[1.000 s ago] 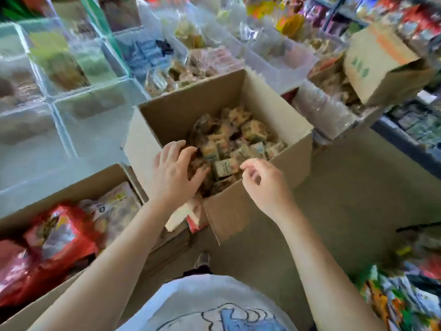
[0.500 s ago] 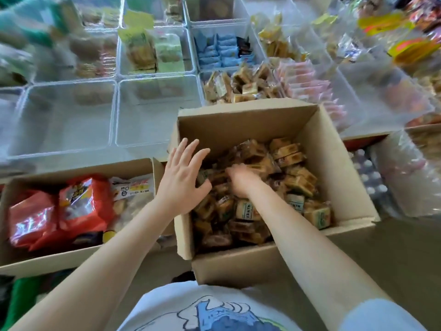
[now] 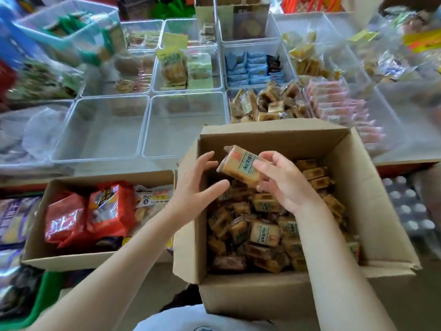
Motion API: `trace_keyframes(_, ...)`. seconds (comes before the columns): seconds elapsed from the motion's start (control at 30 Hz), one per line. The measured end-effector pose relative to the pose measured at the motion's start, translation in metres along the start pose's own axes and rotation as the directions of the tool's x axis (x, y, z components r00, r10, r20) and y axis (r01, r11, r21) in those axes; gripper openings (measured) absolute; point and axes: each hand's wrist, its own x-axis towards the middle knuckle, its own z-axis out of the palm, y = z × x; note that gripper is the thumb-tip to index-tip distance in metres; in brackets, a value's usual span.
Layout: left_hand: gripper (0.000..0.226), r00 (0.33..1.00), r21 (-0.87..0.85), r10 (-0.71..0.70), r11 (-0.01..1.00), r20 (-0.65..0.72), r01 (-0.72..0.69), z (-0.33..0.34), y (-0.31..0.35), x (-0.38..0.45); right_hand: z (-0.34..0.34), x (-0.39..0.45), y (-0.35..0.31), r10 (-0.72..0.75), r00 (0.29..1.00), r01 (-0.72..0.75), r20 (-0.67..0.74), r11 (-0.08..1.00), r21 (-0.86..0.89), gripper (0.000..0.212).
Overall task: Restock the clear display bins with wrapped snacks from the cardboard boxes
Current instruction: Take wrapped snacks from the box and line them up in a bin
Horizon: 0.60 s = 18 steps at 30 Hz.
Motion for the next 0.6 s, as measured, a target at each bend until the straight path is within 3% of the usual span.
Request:
trace_keyframes(0.1, 0.065, 0.996, -0.379, -0.077, 0.924, -0.037, 0.057, -0.026, 0.016, 0.003, 0.03, -0.002, -0.006, -0.051, 0.992, 0.037, 0.114, 0.992, 0.124, 0.021)
trace_keyframes(0.2, 0.042, 0.994, -0.435, -0.087, 0.899, -0.066, 0.05, -0.068, 0.013, 0.005, 0.074, 0.007, -0.005, -0.091, 0.979, 0.094, 0.18, 0.995, -0.01, 0.039)
trace_keyframes(0.27, 0.036, 0.996, -0.352, -0.05, 0.936, -0.068, 0.023, -0.103, -0.005, 0.005, 0.109, 0.021, -0.004, -0.099, 0.974, 0.157, 0.201, 0.943, -0.294, 0.036)
trace_keyframes(0.37, 0.038, 0.999, -0.238, -0.003, 0.971, -0.047, -0.009, -0.164, -0.049, 0.003, 0.173, 0.055, 0.002, -0.104, 0.969, 0.227, 0.223, 0.726, -0.65, 0.024)
trace_keyframes(0.5, 0.036, 0.984, -0.111, -0.054, 0.993, -0.17, 0.035, -0.263, -0.152, 0.013, 0.28, 0.13, 0.04, -0.125, 0.973, 0.231, 0.196, 0.617, -0.753, 0.022)
trace_keyframes(0.6, 0.046, 0.932, 0.165, -0.098, 0.972, -0.348, 0.164, -0.347, -0.247, 0.025, 0.357, 0.198, 0.083, -0.138, 0.987, 0.147, 0.079, 0.605, -0.782, 0.024)
